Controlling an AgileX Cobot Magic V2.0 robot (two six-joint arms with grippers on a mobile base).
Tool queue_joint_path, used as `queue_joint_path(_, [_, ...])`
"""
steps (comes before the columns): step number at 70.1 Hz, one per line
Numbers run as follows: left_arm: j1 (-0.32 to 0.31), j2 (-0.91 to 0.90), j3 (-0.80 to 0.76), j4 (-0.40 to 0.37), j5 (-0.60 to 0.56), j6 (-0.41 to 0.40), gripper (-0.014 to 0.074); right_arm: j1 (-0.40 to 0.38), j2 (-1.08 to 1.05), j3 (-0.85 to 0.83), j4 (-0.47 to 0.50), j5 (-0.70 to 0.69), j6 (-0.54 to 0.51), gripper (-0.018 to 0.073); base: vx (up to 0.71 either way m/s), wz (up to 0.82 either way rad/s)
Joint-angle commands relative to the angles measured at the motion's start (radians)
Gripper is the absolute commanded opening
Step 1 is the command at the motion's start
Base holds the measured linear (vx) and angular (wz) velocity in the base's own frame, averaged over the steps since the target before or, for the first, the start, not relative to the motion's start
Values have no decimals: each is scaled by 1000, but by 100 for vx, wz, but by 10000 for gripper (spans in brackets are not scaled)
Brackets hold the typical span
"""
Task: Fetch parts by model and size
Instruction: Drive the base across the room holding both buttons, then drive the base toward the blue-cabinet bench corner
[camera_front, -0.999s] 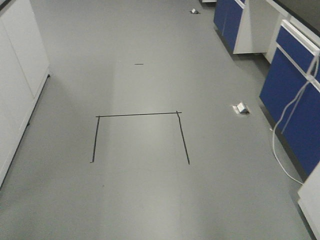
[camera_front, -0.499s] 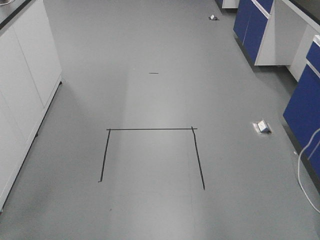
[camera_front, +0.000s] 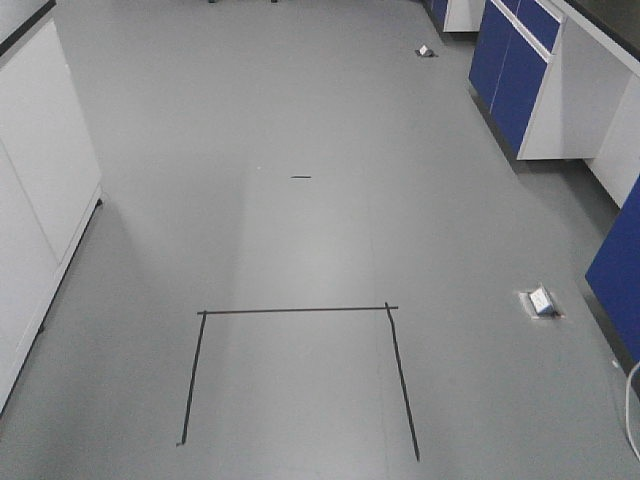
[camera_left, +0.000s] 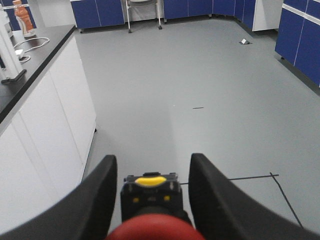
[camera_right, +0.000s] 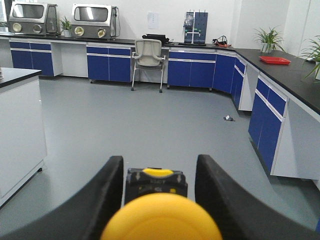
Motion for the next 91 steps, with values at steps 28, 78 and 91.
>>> queue_joint_path(28, [1,12,-22,0,-71,-6,-7,-5,13,-27,1,-74,-7,-8,45,-1])
queue_joint_path(78, [1,12,-22,0,-71,-6,-7,-5,13,-27,1,-74,-7,-8,56,4])
queue_joint_path(91, [1,12,-22,0,-72,-6,-7,-5,13,-27,1,-72,-7,-8,63,-1])
